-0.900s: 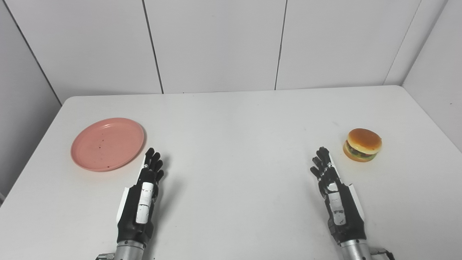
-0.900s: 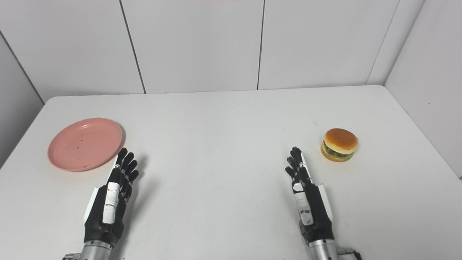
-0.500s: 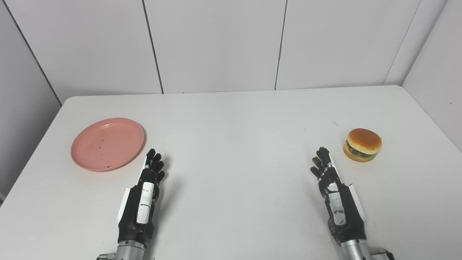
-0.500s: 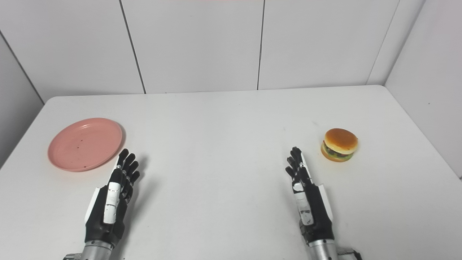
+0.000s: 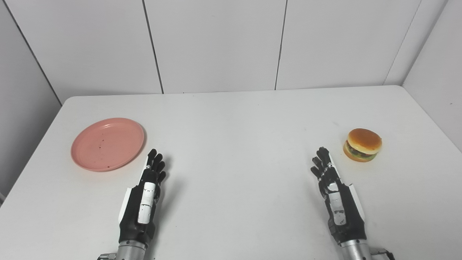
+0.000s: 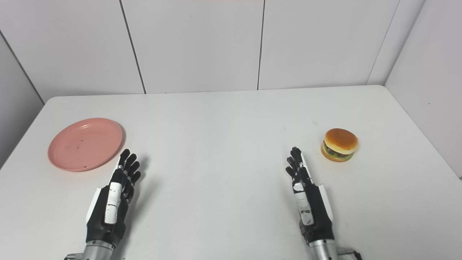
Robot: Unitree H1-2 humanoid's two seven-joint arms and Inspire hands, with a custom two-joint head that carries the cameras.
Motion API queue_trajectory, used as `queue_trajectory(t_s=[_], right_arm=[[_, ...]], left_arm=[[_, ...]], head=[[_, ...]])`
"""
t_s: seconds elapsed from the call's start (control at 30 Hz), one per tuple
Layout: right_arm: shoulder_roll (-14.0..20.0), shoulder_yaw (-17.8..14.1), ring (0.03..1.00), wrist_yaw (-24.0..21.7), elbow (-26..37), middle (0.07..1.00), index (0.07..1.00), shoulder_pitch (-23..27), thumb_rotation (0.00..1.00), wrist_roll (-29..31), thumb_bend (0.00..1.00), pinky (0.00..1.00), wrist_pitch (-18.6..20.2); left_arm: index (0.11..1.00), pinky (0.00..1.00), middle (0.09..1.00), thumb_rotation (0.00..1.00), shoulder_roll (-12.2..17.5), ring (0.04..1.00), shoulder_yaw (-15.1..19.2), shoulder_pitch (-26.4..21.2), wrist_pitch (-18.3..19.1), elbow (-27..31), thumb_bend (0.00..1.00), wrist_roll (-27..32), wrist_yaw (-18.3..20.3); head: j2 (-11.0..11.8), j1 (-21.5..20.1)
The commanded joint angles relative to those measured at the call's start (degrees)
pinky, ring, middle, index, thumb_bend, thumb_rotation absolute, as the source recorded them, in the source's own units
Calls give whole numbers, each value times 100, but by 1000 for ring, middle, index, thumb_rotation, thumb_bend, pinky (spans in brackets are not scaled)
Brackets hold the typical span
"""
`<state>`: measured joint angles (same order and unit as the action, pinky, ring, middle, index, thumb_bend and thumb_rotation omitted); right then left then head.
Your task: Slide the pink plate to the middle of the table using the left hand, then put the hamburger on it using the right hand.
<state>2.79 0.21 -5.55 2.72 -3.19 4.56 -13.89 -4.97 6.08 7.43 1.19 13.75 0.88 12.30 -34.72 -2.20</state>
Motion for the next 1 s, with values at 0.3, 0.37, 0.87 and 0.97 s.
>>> queue_trajectory(t_s=[0.3, 0.37, 0.87, 0.97], right_arm=[[169, -161, 984, -13, -201, 1000, 977, 71, 1000, 148, 904, 983, -14], [183, -165, 985, -26, -220, 1000, 977, 73, 1000, 165, 908, 987, -27], [195, -168, 980, -60, -354, 1000, 975, 85, 1000, 163, 909, 984, -124], [246, -182, 984, -104, -424, 1000, 982, 94, 1000, 187, 914, 990, -146]], left_arm=[[1000, 1000, 1000, 930, 296, 1000, -112, 208, -254, 80, 769, -59, -111], [1000, 1000, 1000, 926, 287, 1000, -133, 210, -251, 78, 772, -80, -141], [1000, 1000, 1000, 931, 296, 1000, -159, 212, -367, -43, 795, -122, -166], [1000, 1000, 1000, 934, 258, 1000, -189, 198, -442, -122, 805, -186, -200]], head=[[31, 166], [35, 181], [188, 228], [332, 388]])
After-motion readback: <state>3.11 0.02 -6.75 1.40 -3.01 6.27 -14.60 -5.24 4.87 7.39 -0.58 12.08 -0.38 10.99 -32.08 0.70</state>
